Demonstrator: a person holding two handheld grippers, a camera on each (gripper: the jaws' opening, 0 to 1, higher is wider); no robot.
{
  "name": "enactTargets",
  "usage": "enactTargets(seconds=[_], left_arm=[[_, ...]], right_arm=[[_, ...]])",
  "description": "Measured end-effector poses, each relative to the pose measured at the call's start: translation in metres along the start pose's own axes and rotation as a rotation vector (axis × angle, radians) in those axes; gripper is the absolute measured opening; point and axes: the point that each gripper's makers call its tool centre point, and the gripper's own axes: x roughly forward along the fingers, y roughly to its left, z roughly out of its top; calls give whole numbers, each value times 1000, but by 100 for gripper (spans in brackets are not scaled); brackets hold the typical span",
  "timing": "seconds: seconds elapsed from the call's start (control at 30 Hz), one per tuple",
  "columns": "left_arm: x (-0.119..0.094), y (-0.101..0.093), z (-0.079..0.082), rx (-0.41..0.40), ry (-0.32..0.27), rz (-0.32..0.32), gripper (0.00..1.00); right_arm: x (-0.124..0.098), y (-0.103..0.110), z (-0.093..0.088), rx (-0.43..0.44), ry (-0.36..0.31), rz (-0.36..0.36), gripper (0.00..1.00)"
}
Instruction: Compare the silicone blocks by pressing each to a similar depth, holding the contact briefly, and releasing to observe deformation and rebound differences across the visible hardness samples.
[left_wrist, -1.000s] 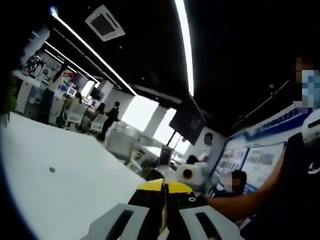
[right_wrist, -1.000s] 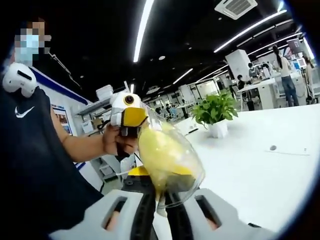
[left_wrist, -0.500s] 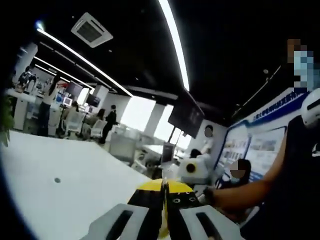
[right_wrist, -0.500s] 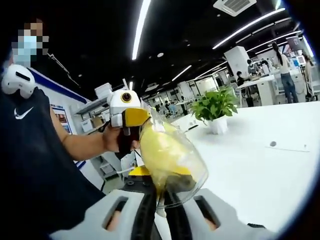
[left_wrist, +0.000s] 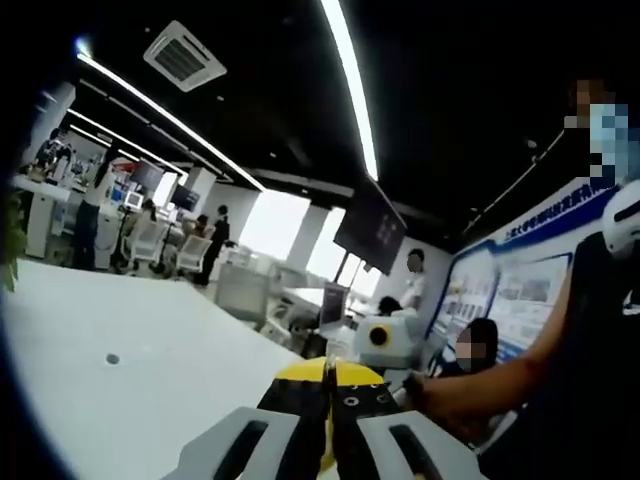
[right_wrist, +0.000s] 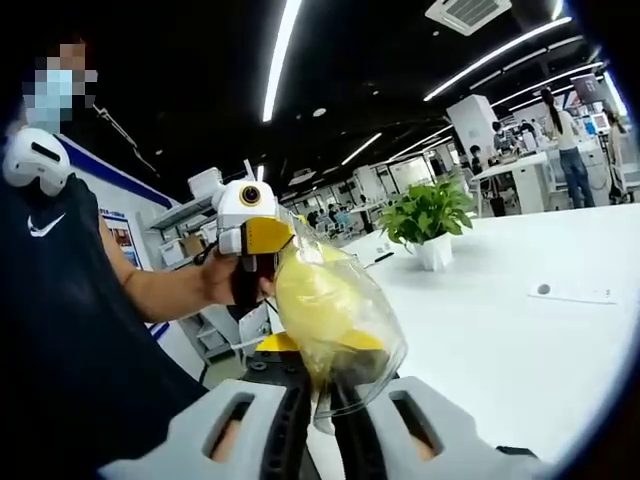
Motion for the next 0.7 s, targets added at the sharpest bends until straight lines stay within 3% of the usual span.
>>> enactTargets(seconds=[0.37, 0.43, 0.7], left_arm=[[-2, -1, 4, -16, -8, -7, 0], [-3, -2, 5, -11, -11, -8, 0], [-3, -4, 7, -14, -13, -13, 0]], right_arm=[[2, 3, 2, -6, -23, 10, 6], [4, 2, 4, -60, -41, -8, 8], [8, -2, 3, -74, -54, -20, 15]])
